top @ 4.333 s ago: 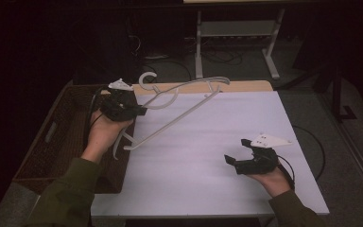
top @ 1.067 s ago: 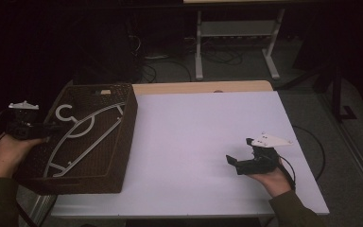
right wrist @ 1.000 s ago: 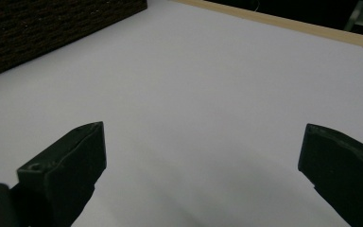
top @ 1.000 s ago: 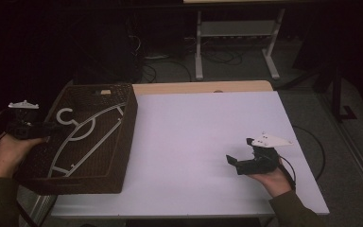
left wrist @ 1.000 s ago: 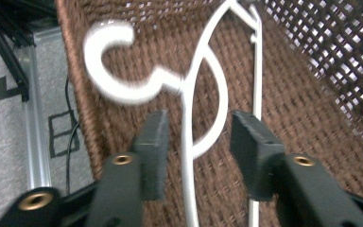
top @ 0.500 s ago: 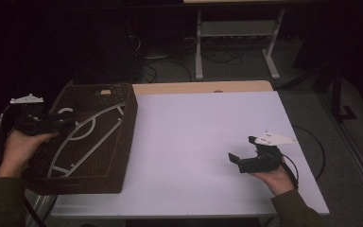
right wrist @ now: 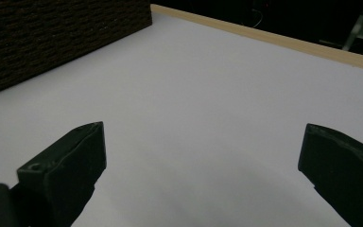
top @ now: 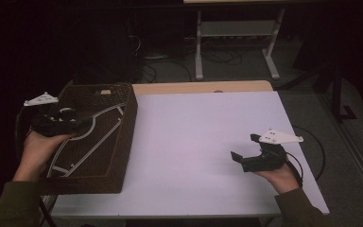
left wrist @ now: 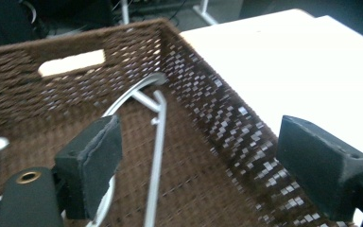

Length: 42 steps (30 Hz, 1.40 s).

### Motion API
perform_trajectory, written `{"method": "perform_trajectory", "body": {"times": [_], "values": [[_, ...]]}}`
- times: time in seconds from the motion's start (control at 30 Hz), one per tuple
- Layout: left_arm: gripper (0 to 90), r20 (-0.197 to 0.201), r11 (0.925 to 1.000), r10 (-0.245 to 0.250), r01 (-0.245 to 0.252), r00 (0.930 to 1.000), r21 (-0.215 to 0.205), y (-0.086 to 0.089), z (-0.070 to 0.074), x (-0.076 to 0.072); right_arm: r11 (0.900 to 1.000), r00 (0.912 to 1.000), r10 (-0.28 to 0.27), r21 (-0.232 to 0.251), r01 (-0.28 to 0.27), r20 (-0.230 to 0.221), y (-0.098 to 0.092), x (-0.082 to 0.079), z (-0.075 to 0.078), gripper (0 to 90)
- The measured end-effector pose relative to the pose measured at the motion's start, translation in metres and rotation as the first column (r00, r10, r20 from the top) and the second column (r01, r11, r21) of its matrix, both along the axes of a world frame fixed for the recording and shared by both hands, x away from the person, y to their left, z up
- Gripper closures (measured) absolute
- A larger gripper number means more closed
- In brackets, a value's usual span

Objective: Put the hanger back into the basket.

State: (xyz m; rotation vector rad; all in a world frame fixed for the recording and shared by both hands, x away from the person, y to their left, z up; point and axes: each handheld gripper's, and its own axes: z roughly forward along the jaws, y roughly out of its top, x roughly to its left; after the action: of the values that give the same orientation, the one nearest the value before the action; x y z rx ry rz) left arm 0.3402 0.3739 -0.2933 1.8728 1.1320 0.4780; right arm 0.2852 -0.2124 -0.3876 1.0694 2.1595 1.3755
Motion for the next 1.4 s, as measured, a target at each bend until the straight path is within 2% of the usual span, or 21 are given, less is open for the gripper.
{"method": "perform_trajectory", "body": {"times": [0.27, 0.3, 0.43, 0.53, 0.77, 0.83, 1.0, 1.07, 1.17, 1.4], "values": [[10.3, 0.037, 0.9985, -0.046, 0.047, 0.9982, -0.028, -0.023, -0.005, -0.007, 0.999, 0.9994, 0.034, 0.002, -0.034, -0.001, 0.0, 0.0, 0.006, 1.1], [9.5, 0.055, 0.9973, -0.058, 0.06, 0.9968, -0.041, -0.031, -0.006, -0.01, 0.999, 0.9993, 0.036, 0.006, -0.036, 0.002, -0.001, 0.0, 0.007, 1.1], [7.3, 0.077, 0.995, -0.079, 0.083, 0.994, -0.056, -0.042, -0.008, -0.013, 0.999, 0.9992, 0.039, 0.02, -0.039, 0.005, -0.002, 0.001, 0.011, 1.1], [2.3, 0.097, 0.9893, -0.11, 0.118, 0.9892, -0.085, -0.059, -0.012, -0.018, 0.998, 0.999, 0.042, 0.037, -0.042, 0.017, -0.004, 0.001, 0.018, 1.1], [0.7, 0.131, 0.9754, -0.173, 0.188, 0.9761, -0.114, -0.087, -0.021, -0.024, 0.997, 0.9982, 0.05, 0.049, -0.051, 0.035, -0.006, 0.002, 0.026, 1.1], [0.7, 0.143, 0.9695, -0.189, 0.208, 0.9716, -0.13, -0.095, -0.022, -0.026, 0.997, 0.9977, 0.053, 0.058, -0.056, 0.041, -0.005, 0.002, 0.03, 1.1], [0.7, 0.165, 0.9588, -0.222, 0.246, 0.961, -0.143, -0.11, -0.022, -0.031, 0.995, 0.9957, 0.055, 0.083, -0.061, 0.075, -0.007, 0.001, 0.042, 1.1], [0.7, 0.172, 0.9544, -0.235, 0.261, 0.9565, -0.145, -0.113, -0.023, -0.033, 0.994, 0.9942, 0.054, 0.094, -0.063, 0.093, -0.008, 0.001, 0.046, 1.1], [0.8, 0.179, 0.9485, -0.243, 0.272, 0.9534, -0.163, -0.116, -0.025, -0.035, 0.991, 0.9932, 0.051, 0.117, -0.064, 0.105, -0.008, 0.001, 0.052, 1.1], [0.8, 0.212, 0.9427, -0.243, 0.282, 0.9466, -0.178, -0.118, -0.03, -0.038, 0.983, 0.9872, 0.063, 0.164, -0.087, 0.146, -0.008, 0.001, 0.063, 1.0]]}}
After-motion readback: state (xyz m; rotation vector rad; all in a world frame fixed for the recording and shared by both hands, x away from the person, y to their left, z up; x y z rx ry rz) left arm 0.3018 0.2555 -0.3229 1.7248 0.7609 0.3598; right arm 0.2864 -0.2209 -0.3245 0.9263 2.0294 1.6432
